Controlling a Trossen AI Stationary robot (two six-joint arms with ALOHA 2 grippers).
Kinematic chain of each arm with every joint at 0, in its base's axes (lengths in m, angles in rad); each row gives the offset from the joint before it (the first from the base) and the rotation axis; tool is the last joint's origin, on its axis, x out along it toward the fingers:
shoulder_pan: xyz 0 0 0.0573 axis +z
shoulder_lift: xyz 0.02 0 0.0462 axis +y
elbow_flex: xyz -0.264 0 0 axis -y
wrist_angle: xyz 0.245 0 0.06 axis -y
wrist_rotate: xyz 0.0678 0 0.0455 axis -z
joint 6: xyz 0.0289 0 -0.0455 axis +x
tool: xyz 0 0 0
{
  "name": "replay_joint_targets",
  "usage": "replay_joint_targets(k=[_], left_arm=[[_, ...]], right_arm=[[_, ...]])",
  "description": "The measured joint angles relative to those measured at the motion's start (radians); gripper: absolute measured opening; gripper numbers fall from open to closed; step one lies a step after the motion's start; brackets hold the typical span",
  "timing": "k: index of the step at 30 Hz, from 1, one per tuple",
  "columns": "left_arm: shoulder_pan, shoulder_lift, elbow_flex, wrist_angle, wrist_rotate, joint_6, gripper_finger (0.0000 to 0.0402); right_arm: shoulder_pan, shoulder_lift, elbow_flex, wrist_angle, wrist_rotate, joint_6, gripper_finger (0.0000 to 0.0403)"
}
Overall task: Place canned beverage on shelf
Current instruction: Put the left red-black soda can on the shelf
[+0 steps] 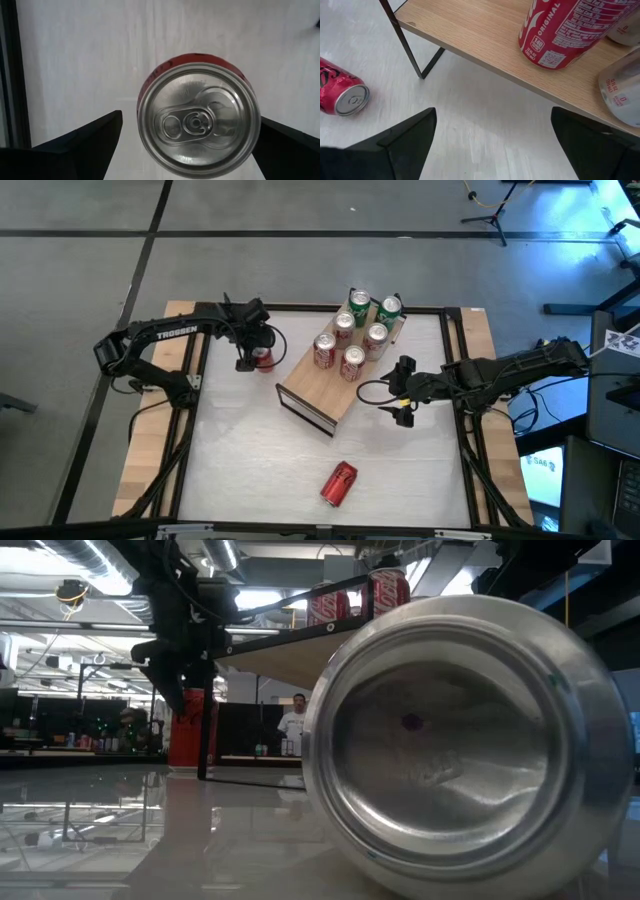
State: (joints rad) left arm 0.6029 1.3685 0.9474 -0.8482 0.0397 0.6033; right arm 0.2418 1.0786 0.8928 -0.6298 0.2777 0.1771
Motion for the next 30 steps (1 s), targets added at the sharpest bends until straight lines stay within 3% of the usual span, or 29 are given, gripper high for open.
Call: replay_joint_targets(k=[9,17,30], left_arm=[[-0.002,0.000,0.000,0.002,0.050,-0.004,0.0393],[-0.002,0.000,0.000,0.005,0.026,-0.051,0.0389],[-0.002,0.000,0.000,0.004,0.033,-0.101,0.0323]], right_arm=[[0.000,0.000,0.000,0.000,0.000,0.000,0.0388],[0.000,0.000,0.000,0.000,0.001,0.000,0.0388],[0.000,0.000,0.000,0.000,0.001,0.000,0.0388]])
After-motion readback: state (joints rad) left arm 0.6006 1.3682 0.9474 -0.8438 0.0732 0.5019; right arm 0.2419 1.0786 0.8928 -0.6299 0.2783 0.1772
